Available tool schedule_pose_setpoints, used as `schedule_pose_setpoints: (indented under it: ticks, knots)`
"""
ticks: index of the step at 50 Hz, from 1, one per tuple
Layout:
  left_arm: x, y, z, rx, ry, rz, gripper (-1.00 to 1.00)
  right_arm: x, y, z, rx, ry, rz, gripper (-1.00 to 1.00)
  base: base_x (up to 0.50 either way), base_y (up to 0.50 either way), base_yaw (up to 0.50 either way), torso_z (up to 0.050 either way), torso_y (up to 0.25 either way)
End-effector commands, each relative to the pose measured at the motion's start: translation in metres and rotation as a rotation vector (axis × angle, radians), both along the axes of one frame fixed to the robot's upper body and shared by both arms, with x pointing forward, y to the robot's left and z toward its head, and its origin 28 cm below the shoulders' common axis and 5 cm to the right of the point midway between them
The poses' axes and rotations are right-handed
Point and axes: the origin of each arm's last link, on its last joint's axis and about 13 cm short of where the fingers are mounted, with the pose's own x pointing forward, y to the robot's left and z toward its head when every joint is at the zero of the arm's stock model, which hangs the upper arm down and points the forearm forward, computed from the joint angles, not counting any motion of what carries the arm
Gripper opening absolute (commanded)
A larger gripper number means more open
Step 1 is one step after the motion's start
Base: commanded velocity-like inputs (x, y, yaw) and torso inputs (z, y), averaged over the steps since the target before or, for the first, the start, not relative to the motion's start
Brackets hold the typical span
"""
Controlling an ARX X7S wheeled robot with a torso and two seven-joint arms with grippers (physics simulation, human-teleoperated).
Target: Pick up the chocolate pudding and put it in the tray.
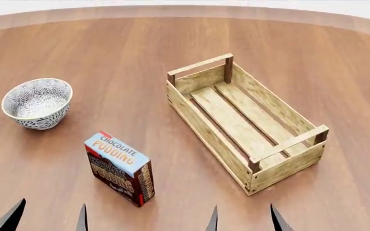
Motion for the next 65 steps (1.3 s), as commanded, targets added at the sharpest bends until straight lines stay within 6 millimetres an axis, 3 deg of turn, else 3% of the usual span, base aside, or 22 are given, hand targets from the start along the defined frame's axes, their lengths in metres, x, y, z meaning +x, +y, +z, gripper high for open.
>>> schedule_pose_setpoints:
  ticks: [1, 38, 45, 52, 65]
  knots:
    - [-0.002, -0.002, 0.005, 0.000, -0.010, -0.010, 1.00, 0.001, 0.000, 0.002, 0.006, -0.004, 0.001, 1.00, 0.33, 0.04, 0.00, 0.000, 0.000]
    - [-0.002, -0.005, 0.008, -0.001, -0.011, -0.021, 1.00, 0.004, 0.000, 0.008, 0.004, -0.010, 0.000, 1.00, 0.34, 0.05, 0.00, 0.000, 0.000]
    - [-0.004, -0.005, 0.007, -0.005, -0.012, -0.023, 1.00, -0.010, 0.008, 0.010, 0.086, 0.030, 0.179, 1.00, 0.00, 0.00, 0.00, 0.000, 0.000]
    - [-0.004, -0.005, 0.006, -0.018, -0.011, -0.024, 1.00, -0.026, 0.006, -0.004, 0.104, 0.045, 0.292, 1.00, 0.00, 0.00, 0.00, 0.000, 0.000]
    - [-0.004, -0.006, 0.007, -0.012, -0.016, -0.031, 1.00, -0.045, -0.001, -0.007, 0.089, 0.057, 0.376, 1.00, 0.00, 0.00, 0.00, 0.000, 0.000]
